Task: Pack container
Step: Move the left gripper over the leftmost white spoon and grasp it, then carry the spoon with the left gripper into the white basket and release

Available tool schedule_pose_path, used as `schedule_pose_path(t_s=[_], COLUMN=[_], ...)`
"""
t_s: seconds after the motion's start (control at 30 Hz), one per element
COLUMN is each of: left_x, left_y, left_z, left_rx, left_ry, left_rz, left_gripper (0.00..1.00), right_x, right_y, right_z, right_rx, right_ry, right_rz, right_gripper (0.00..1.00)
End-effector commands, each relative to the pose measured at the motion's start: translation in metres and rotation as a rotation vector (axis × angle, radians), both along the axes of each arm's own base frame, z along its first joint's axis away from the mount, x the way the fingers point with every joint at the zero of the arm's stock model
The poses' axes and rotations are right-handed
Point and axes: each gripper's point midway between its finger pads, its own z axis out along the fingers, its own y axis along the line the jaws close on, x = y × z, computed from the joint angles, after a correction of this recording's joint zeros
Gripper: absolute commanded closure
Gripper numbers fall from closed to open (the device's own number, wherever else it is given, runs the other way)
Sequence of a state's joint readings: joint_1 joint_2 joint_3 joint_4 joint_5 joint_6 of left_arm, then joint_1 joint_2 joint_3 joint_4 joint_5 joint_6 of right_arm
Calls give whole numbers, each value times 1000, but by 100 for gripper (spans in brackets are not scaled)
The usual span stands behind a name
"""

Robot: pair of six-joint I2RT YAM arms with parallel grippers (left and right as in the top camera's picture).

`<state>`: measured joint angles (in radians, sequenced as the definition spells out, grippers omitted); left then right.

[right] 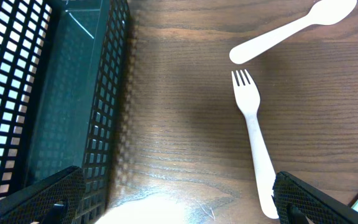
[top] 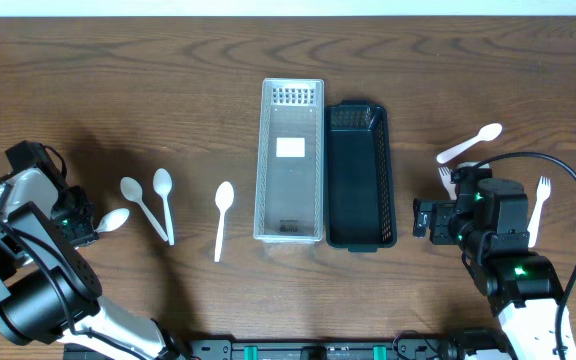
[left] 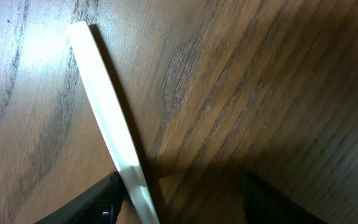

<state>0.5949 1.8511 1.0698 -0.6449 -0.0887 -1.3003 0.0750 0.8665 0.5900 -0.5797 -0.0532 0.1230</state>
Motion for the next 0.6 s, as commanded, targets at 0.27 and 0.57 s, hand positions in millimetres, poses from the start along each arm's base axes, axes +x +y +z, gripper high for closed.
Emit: schedule_pose_path(t_s=[0.27,0.57], left_x=[-32,-33], left_y=[-19,-27], left_z=[-29,-30], left_rx=[-58,-99], left_ry=[100,93], left_rz=[-20,-20], left_gripper=[50,71], right_x=[5,5], right_y=[-2,-2], right_z=[9,9], right_rx=[11,11], right_ry=[-23,-23], right_rz=[-17,-18], right_gripper=[1,1])
